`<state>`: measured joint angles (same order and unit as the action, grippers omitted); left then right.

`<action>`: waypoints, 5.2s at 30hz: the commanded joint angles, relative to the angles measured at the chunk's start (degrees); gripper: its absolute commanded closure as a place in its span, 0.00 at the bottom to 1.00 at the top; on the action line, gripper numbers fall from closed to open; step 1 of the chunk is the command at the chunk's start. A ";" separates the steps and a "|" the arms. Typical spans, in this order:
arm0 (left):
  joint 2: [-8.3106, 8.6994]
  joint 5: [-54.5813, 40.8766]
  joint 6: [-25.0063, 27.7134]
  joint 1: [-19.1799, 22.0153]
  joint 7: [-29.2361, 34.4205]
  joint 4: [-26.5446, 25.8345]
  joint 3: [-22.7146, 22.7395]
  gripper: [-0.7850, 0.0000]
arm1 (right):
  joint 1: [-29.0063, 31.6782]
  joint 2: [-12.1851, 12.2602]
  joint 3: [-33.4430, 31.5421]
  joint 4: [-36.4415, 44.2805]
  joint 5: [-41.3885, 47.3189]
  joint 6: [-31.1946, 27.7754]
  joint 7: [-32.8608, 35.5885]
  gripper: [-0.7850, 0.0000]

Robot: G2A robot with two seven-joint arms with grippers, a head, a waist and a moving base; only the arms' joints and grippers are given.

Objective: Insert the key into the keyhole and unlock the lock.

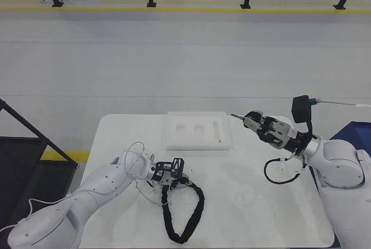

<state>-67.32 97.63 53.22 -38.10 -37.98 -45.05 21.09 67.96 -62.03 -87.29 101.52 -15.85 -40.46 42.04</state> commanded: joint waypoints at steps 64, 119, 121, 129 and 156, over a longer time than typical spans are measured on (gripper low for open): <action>9.65 -19.92 -8.71 -7.53 9.33 -32.49 22.68 1.00 | 8.56 2.46 0.63 12.08 1.16 27.22 13.71 1.00; 7.21 0.84 -17.38 -10.02 0.65 -38.56 23.21 1.00 | 5.64 4.80 5.56 26.61 -2.00 51.14 21.67 1.00; 7.15 0.94 -17.18 -10.02 0.70 -38.57 23.28 1.00 | 5.52 4.84 5.69 26.38 -1.68 51.08 21.69 1.00; 6.92 1.68 -16.82 -10.07 0.69 -38.58 23.58 1.00 | 4.86 5.09 6.20 25.73 -2.54 51.68 21.69 1.00; 6.18 2.88 -15.89 -10.77 0.73 -39.65 24.17 1.00 | 2.78 5.56 9.22 23.91 -2.45 53.67 21.63 1.00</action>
<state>-61.13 100.45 37.37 -48.82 -37.11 -84.67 45.23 70.87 -56.47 -78.19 125.55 -18.37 13.19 63.73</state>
